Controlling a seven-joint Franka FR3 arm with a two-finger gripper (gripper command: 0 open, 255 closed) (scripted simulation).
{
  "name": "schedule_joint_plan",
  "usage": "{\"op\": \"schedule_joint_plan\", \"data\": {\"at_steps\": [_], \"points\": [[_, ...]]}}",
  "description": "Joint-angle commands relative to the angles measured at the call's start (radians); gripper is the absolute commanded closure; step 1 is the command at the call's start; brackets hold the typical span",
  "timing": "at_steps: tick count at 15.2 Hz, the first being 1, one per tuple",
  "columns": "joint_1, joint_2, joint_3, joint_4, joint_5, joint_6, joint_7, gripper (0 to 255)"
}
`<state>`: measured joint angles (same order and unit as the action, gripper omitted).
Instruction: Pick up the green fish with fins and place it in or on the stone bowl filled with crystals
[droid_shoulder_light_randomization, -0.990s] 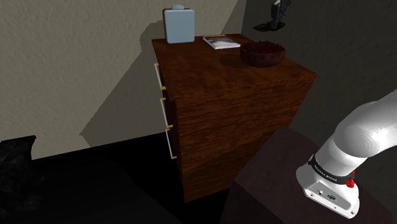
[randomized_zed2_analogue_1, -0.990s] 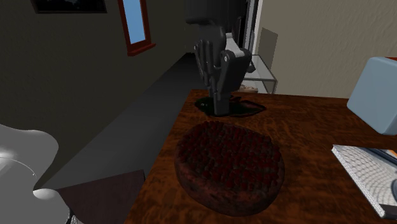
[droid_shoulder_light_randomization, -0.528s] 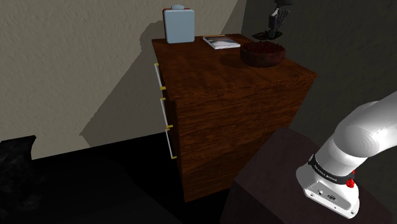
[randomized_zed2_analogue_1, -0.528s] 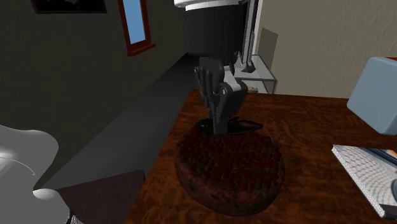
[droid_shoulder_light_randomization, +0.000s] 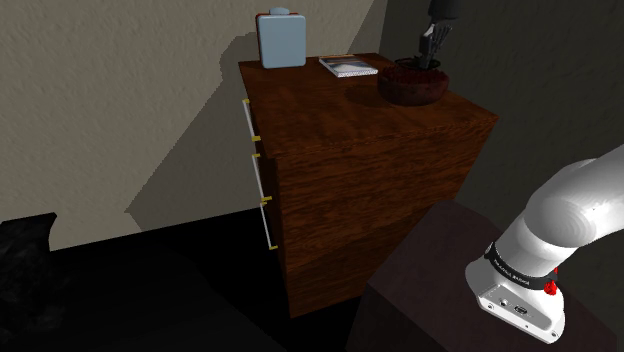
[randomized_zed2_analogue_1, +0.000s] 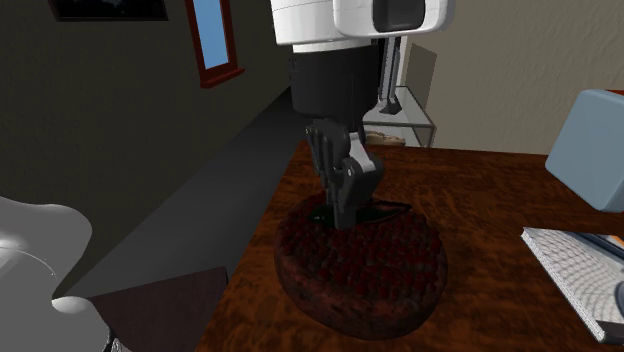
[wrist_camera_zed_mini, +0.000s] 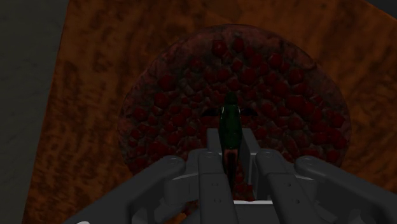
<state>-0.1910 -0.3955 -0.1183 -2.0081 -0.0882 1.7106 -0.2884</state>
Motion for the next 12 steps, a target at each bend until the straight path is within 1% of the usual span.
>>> {"op": "schedule_joint_plan", "data": {"at_steps": [1, 3, 4, 9, 12], "points": [[0.0, 0.0, 0.0, -0.001, 0.0, 0.001, 0.0, 255], [0.0, 0.0, 0.0, 0.0, 0.0, 0.001, 0.0, 255], [0.0, 0.0, 0.0, 0.0, 0.0, 0.001, 0.0, 0], [0.0, 0.0, 0.0, 0.0, 0.0, 0.001, 0.0, 0], [0.002, 0.015, 0.005, 0.115, 0.004, -0.1, -0.002, 0]]}}
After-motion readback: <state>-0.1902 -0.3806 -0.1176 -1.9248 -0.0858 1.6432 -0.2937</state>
